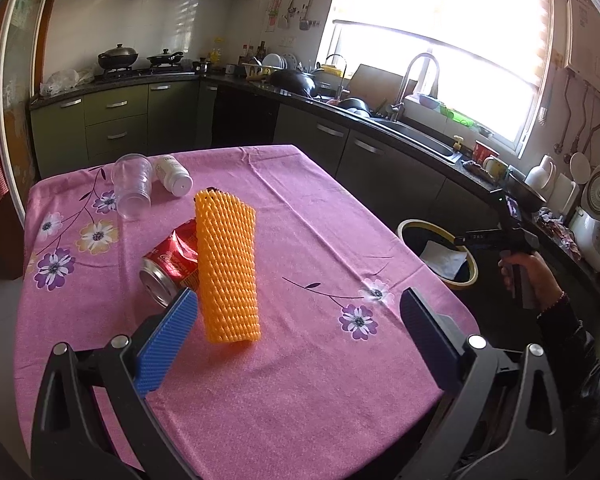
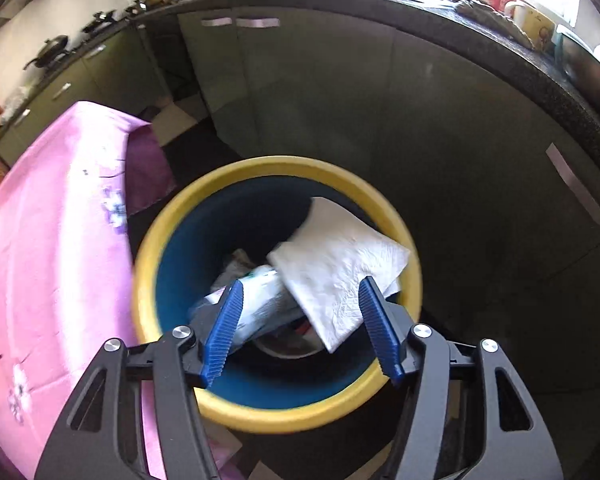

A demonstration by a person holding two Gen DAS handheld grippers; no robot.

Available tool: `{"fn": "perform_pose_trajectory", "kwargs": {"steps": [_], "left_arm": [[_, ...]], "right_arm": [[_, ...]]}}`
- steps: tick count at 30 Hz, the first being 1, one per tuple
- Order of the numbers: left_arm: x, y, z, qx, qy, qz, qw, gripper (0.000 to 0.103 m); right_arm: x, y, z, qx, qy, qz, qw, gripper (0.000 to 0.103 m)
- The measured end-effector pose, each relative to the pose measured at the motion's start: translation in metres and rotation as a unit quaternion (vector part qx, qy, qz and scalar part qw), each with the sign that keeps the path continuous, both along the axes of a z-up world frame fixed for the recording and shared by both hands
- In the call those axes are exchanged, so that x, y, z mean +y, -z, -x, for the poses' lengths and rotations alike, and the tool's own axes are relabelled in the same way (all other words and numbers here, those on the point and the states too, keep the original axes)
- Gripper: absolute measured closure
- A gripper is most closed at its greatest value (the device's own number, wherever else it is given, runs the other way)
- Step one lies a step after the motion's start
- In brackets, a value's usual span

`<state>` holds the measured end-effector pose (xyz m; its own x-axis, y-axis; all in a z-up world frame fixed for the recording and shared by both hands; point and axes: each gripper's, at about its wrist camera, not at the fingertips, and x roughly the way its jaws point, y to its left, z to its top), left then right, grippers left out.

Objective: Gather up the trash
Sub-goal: 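Grasp the orange foam net with the left gripper and lift it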

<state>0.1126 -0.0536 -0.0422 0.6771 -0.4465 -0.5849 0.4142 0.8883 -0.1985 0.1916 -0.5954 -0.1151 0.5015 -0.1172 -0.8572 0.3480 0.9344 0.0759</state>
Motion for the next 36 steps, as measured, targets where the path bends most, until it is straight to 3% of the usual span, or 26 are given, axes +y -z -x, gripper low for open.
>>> {"fn": "perform_pose_trajectory", "kwargs": {"steps": [2,8,16,33,36], "left_arm": [[-0.004,0.006,-0.008,0.008,-0.003,-0.009,0.9999,0.007],[-0.011,0.027,-0.043,0.049,-0.026,-0.039,0.9977,0.007],[-0.001,0.058,-0.071,0.15,-0.05,-0.002,0.9874,0.007],[-0.019,0.071,-0.101,0.167,-0.036,-0.039,0.9846,0.007],[-0.022,0.07,-0.103,0.162,-0.037,-0.047,0.9851,0.016]], "right_arm": [[0.016,-0.007,0.011,-0.012,-0.018,-0.002,1.0,0.035],[0.046,-0.017,0.021,-0.026,-0.063,-0.018,0.998,0.035],[0.073,-0.014,0.012,-0.022,-0.095,-0.024,0.995,0.034],[0.082,0.007,-0.004,0.001,-0.109,-0.037,0.993,0.034],[0.082,0.008,-0.005,0.003,-0.109,-0.038,0.993,0.034]]}}
